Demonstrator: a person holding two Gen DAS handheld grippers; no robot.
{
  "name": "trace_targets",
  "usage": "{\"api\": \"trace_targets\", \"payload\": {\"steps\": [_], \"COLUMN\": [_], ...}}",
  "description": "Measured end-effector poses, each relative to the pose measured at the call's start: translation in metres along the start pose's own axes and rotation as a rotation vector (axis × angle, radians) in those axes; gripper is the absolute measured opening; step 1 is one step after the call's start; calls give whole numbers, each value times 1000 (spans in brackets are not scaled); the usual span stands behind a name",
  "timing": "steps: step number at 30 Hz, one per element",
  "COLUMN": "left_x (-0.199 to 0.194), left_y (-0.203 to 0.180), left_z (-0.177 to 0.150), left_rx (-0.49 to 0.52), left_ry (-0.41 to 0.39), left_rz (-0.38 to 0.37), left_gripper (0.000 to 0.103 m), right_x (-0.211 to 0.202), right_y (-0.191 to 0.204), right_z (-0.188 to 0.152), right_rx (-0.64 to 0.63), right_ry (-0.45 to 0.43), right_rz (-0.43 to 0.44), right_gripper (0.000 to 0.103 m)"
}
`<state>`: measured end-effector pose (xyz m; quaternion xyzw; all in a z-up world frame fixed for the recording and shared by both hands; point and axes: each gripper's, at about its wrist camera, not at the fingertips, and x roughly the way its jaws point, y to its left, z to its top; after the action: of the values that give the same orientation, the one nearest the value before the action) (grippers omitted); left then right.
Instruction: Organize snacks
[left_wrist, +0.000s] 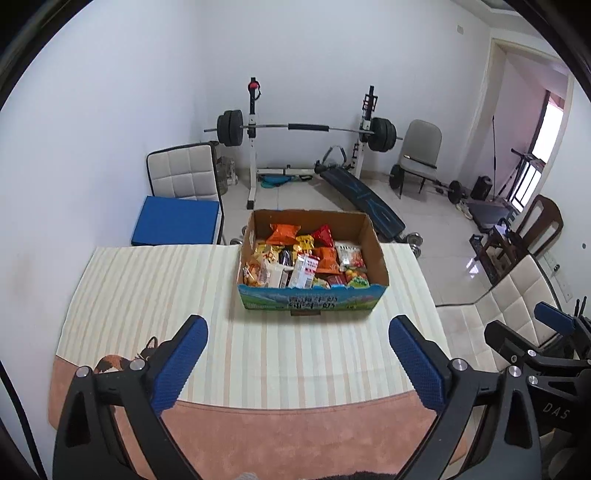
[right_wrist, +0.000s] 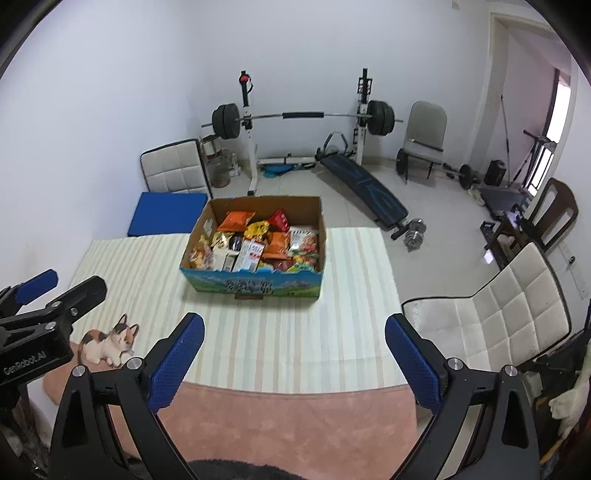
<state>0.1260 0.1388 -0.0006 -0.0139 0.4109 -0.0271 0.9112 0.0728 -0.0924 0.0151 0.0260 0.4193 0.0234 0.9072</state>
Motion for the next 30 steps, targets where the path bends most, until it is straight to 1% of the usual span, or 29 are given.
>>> {"api": "trace_targets", "payload": {"steps": [6, 13, 16, 24, 30], "left_x": [12, 39, 49, 70, 76], "left_y": [6, 8, 8, 2, -2], "left_z": [5, 9, 10, 16, 18], "left_rx": [-16, -16, -12, 1, 2], "left_ry": [-5, -9, -13, 3, -1], "left_rz": [22, 53, 65, 71, 77], "left_gripper": [101, 101, 101, 101, 101], "right_x": [12, 39, 49, 72, 86], "right_y": [-2, -1, 0, -1, -3], "right_z": [7, 15, 21, 37, 41], "right_rx": [18, 21, 11, 4, 7], "right_ry": [-20, -28, -44, -51, -40], "right_rz": [-20, -48, -69, -86, -94], "right_gripper": [101, 101, 101, 102, 102]}}
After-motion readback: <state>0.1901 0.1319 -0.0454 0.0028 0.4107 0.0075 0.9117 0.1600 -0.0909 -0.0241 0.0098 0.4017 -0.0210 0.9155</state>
